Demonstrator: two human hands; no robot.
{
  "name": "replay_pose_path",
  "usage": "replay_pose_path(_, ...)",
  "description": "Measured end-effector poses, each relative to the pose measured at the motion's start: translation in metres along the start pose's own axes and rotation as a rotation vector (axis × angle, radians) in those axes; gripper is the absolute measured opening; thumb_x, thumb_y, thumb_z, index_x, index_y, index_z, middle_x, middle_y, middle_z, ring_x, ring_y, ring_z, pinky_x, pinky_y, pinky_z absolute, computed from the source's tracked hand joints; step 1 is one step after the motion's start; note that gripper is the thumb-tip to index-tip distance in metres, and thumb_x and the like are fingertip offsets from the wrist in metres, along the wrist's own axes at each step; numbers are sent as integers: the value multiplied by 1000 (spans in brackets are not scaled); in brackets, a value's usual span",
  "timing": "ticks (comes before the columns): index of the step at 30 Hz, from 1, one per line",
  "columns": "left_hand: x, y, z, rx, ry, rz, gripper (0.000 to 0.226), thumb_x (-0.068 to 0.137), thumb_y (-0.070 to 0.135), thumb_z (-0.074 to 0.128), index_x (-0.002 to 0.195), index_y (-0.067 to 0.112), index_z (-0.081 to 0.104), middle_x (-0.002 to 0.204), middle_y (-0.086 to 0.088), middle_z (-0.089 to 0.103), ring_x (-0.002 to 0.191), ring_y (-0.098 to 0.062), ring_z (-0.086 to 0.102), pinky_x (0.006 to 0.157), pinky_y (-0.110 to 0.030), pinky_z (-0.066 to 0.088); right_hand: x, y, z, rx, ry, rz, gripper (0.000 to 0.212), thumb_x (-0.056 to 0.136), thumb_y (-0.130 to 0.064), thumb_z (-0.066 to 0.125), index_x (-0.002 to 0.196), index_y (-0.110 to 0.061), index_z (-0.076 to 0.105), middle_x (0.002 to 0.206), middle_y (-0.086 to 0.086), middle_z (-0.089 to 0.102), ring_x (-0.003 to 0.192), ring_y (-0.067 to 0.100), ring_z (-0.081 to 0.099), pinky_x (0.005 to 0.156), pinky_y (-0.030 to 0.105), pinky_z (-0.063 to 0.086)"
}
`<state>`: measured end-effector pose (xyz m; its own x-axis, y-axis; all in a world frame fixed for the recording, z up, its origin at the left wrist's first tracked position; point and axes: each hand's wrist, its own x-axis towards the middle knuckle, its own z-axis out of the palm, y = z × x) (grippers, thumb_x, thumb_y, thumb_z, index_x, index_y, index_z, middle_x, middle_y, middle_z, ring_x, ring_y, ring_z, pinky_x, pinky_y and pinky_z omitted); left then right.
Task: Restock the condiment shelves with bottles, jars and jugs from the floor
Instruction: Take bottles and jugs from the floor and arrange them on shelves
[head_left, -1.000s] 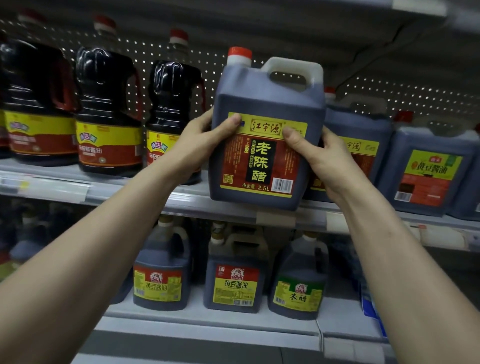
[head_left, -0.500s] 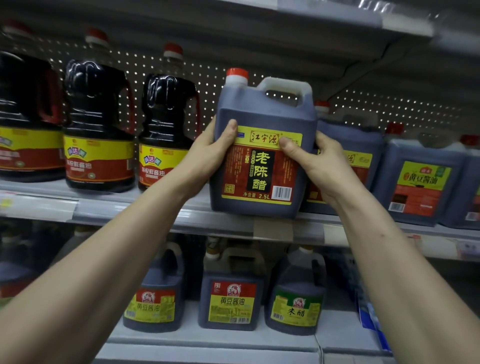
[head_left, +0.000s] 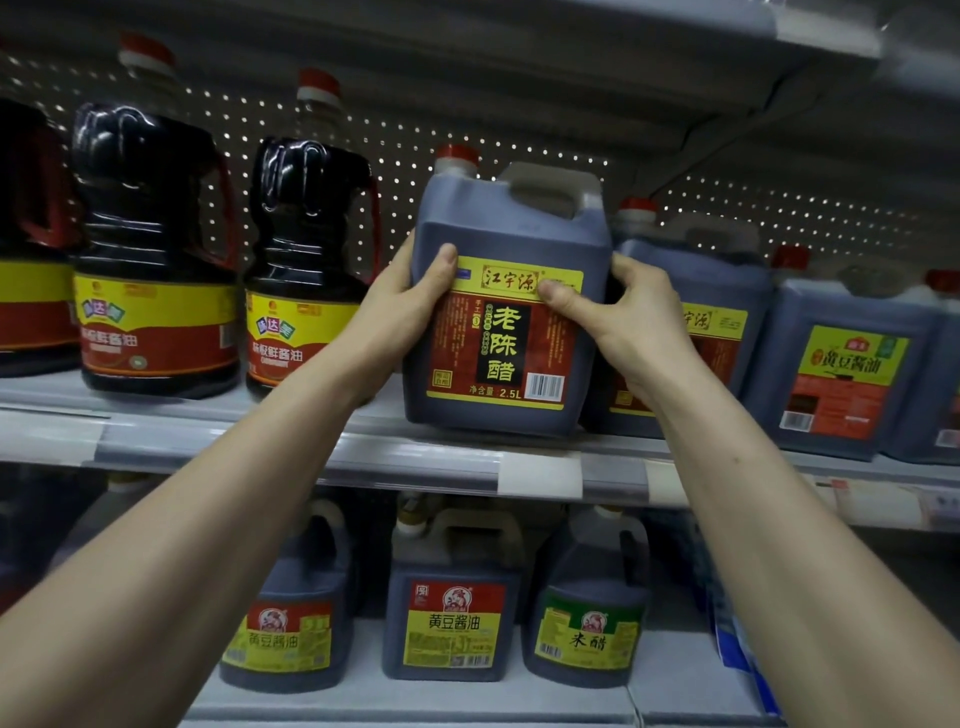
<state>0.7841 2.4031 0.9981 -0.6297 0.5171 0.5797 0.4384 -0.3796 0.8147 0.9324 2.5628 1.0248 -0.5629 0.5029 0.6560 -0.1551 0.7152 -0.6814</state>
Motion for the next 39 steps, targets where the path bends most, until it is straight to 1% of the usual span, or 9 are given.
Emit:
replay_pose_path(8, 11, -16, -2, -22, 13, 42, 40, 96, 46, 55, 134, 33, 49, 104, 7, 75, 96, -14, 72, 72, -26, 58, 8, -1, 12, -160, 46, -17, 52, 78, -47, 82, 114, -24, 54, 115, 0, 69, 110, 23, 63, 91, 47, 56)
replay_pose_path(14, 12, -23, -4, 29, -3, 55, 49, 97, 41, 56, 142, 30, 41, 116, 8, 69, 101, -7, 70, 74, -19, 56, 2, 6, 19, -145, 49, -9, 67, 80, -40, 82, 132, -19, 46, 124, 1, 65, 110, 19, 64, 93, 42, 56)
replay_pose_path(17, 10, -22, -7, 55, -35, 63, 54, 95, 38, 60, 144, 29, 40, 117, 10, 69, 103, -6, 69, 77, -22, 58, 0, 6, 20, -146, 39, -7, 72, 82, -38, 81, 139, -19, 42, 128, 0, 63, 114, 17, 62, 95, 38, 54)
replay_pose_path(21, 1, -28, -17, 159, -143, 67, 95, 76, 23, 82, 151, 37, 25, 124, 15, 65, 112, -5, 64, 81, -21, 57, -16, 13, 26, -194, -19, 0, 95, 79, -30, 84, 154, -23, 26, 129, -6, 62, 113, 11, 59, 94, 31, 48)
replay_pose_path(23, -2, -32, -19, 190, -155, 62, 107, 73, 14, 84, 152, 41, 18, 130, 13, 62, 117, -5, 62, 86, -26, 57, -24, 17, 31, -208, -5, 1, 98, 79, -29, 84, 155, -22, 23, 132, -4, 61, 118, 15, 60, 95, 31, 47)
replay_pose_path(28, 0, -32, -16, 200, -115, 42, 106, 74, 8, 82, 153, 38, 18, 128, 13, 62, 113, -2, 63, 83, -22, 57, -23, 17, 39, -217, -5, 45, 98, 84, -28, 79, 158, -21, 15, 142, 3, 55, 131, 24, 53, 108, 49, 46)
replay_pose_path(31, 0, -32, -15, 217, -107, 43, 105, 75, 7, 82, 153, 37, 18, 125, 15, 62, 111, 0, 63, 77, -16, 56, -20, 17, 41, -222, -13, 57, 97, 86, -27, 78, 158, -20, 13, 144, 4, 54, 132, 25, 52, 108, 49, 46)
replay_pose_path(35, -2, -30, -11, 219, -86, 25, 105, 78, 4, 79, 154, 37, 14, 130, 9, 60, 116, -5, 62, 87, -27, 56, -20, 17, 41, -212, -18, 77, 99, 87, -26, 77, 159, -20, 11, 146, 4, 52, 133, 24, 51, 109, 48, 46)
replay_pose_path(39, -8, -29, -6, 277, -39, 11, 100, 82, 7, 76, 154, 34, 12, 129, 11, 58, 113, -2, 61, 88, -26, 56, -22, 15, 42, -205, -8, 90, 98, 87, -26, 77, 159, -19, 11, 146, 4, 51, 133, 24, 51, 109, 46, 45)
